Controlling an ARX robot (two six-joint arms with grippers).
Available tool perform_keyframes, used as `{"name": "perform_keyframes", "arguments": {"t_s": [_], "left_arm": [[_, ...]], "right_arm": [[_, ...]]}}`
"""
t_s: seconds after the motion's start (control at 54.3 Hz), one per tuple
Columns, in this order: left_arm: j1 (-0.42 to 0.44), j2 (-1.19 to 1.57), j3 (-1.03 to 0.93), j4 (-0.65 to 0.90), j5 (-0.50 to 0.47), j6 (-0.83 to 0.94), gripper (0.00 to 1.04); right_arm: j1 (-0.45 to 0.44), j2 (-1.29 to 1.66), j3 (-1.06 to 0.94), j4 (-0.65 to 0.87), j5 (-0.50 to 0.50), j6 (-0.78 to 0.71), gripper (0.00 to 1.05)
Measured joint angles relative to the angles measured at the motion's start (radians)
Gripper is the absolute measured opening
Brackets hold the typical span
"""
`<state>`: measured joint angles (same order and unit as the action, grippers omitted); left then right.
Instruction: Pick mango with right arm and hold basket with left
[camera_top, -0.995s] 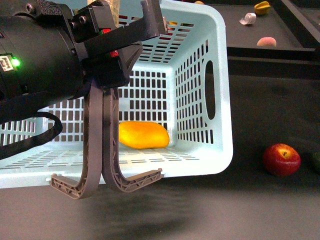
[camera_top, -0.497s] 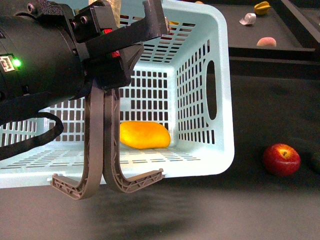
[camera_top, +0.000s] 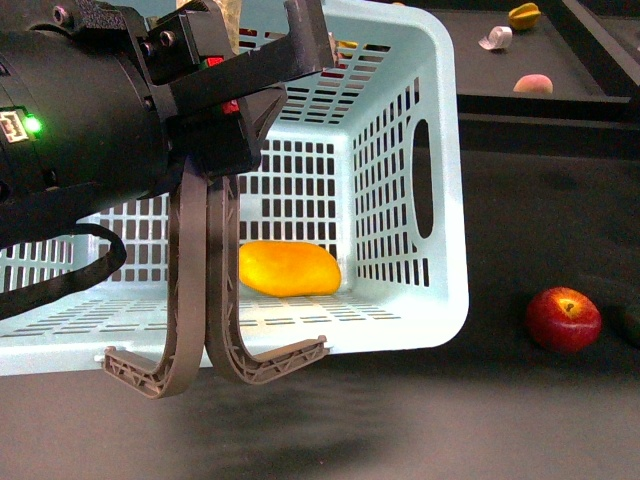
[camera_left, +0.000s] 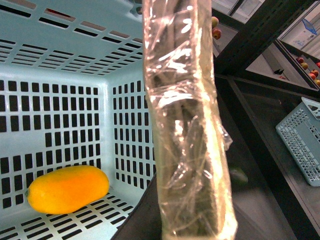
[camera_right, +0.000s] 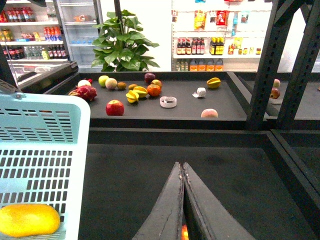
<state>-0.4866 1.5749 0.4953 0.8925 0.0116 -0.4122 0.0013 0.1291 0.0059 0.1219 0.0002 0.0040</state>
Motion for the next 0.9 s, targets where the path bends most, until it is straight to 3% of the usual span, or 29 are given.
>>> {"name": "perform_keyframes", "arguments": {"t_s": [0.111,0.903], "left_arm": [[0.0,0.0,0.0,0.0,0.0,0.0,0.09],[0.0,0.0,0.0,0.0,0.0,-0.001,0.09]], "right_arm": [[0.0,-0.11,-0.001,-0.115,-0.002,-0.001,0.02],[0.0,-0.124,-0.001,-0.12,-0.002,-0.001,0.02]]}}
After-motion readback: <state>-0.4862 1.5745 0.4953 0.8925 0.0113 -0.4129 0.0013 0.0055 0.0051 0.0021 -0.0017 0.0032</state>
